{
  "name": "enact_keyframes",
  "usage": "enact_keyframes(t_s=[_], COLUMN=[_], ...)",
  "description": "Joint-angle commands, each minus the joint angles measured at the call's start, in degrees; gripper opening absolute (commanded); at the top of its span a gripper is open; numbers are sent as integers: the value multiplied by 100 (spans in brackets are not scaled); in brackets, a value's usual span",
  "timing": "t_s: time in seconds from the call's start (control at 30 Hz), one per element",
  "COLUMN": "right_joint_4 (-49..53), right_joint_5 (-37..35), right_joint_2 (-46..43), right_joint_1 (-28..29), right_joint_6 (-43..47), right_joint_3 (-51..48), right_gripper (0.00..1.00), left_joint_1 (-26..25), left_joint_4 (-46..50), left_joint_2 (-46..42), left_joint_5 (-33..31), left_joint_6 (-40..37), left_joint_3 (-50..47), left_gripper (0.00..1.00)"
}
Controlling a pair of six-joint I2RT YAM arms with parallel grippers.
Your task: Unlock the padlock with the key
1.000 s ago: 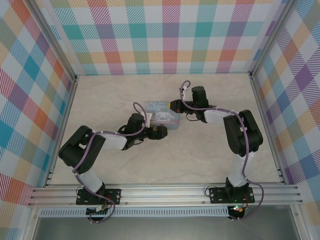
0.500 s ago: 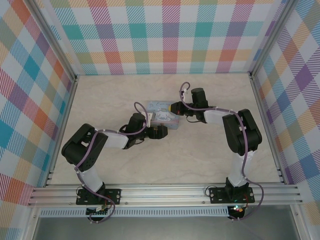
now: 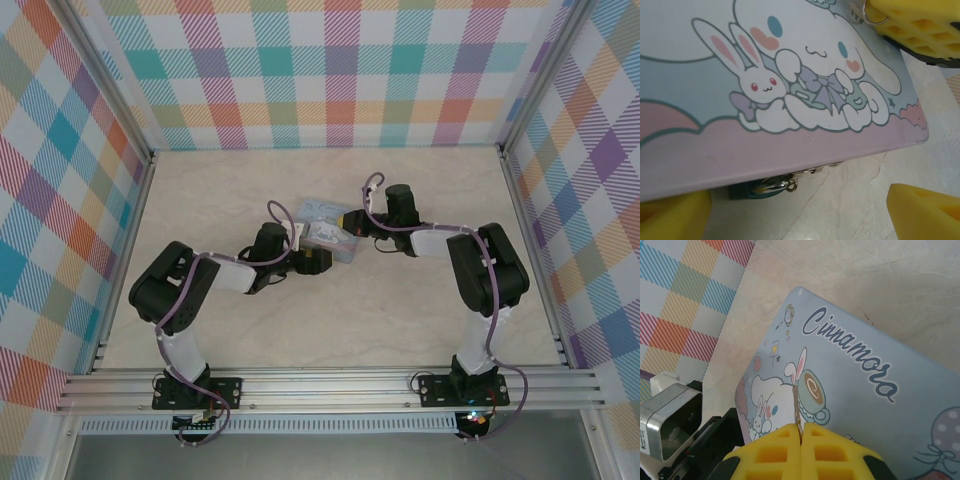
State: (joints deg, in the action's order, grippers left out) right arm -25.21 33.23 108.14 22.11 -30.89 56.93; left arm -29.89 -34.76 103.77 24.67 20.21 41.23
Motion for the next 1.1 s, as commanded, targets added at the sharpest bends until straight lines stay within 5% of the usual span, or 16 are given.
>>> enact_keyframes(t_s=[0.0,0.63,1.07], right_joint_4=[479,367,389], right_joint_5=[40,86,79], right_joint_2=[93,69,76], right_joint_1=[136,136,136], right_joint_6=[-66,-75,-73], right_joint_3=[-226,-208,-200], right_gripper=[0,0,0], left_joint_1=[-6,-30,-82], left_joint_4=[-557,-1131,-1777], left_joint_2=[386,416,492], left_joint_5=[381,1000,611], left_joint_6=[106,1151,2059], left_joint_3=[79,-62,-286], left_gripper=[90,81,79])
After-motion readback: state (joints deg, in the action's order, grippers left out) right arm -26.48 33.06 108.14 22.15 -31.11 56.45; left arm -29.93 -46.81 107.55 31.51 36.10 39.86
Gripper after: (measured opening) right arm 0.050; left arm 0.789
